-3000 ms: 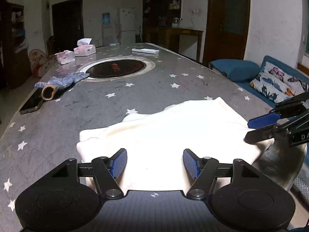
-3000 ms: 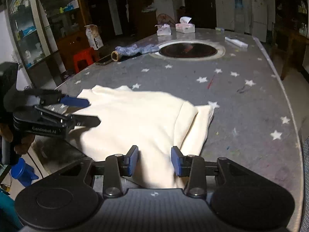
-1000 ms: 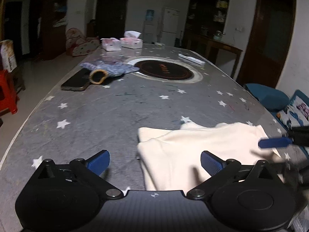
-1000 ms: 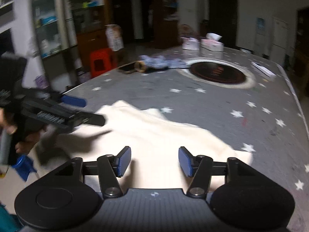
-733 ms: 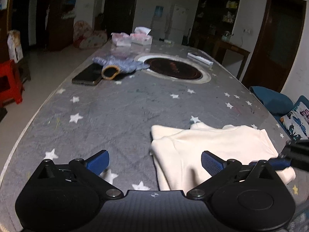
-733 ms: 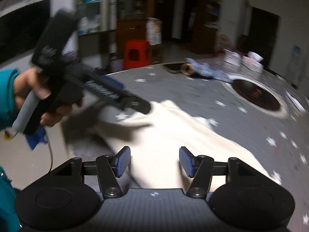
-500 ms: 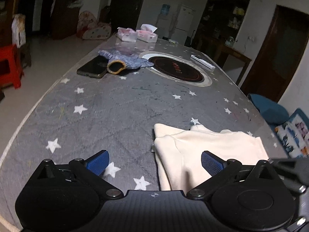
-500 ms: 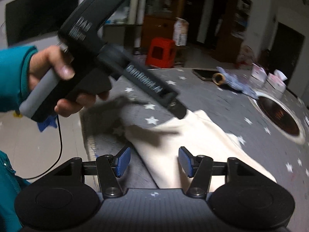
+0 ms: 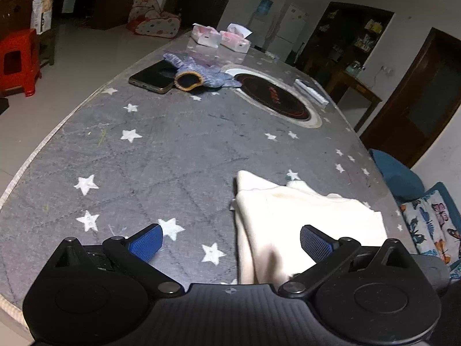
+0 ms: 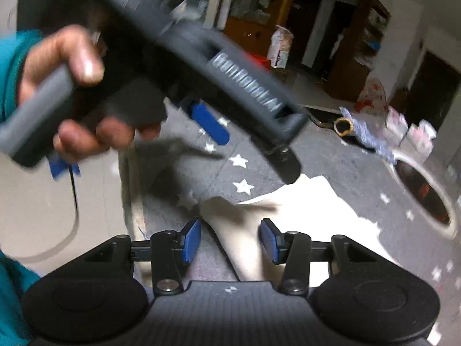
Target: Fold clothes
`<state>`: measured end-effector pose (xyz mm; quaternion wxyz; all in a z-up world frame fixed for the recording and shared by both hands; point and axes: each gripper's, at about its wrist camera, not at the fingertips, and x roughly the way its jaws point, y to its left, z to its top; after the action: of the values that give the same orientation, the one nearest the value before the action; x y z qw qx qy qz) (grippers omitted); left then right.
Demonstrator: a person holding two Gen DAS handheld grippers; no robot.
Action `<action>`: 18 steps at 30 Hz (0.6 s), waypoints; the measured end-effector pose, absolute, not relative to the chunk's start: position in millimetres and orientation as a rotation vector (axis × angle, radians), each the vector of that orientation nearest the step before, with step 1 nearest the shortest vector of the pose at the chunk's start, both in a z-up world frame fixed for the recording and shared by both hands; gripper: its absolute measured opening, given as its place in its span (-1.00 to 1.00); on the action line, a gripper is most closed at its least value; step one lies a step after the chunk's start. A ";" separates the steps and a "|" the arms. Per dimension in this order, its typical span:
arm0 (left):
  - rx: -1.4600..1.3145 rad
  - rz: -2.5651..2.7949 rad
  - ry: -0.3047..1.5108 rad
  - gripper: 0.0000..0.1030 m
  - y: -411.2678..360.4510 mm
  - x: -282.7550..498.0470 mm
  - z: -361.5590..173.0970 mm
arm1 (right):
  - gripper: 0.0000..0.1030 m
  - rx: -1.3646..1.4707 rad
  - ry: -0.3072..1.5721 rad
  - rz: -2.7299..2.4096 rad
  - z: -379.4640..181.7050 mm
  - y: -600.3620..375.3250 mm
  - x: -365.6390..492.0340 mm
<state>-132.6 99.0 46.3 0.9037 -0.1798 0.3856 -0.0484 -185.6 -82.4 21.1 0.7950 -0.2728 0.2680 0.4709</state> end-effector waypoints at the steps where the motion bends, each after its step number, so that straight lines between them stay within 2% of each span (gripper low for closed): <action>1: -0.369 -0.095 0.799 1.00 99.2 -132.8 45.6 | -0.15 -0.566 0.586 1.015 22.7 -85.0 -184.6; 8: -0.342 -0.065 0.803 1.00 100.1 -135.0 43.8 | -0.17 -0.437 0.660 1.028 20.1 -101.6 -175.4; 18: -0.310 -0.042 0.818 1.00 96.7 -134.5 39.0 | -0.18 -0.351 0.660 1.011 35.8 -124.8 -173.7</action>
<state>-134.5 96.7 39.0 0.9057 -0.1501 0.3959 -0.0205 -173.7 -124.8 35.8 0.8088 -0.1641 0.3086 0.4730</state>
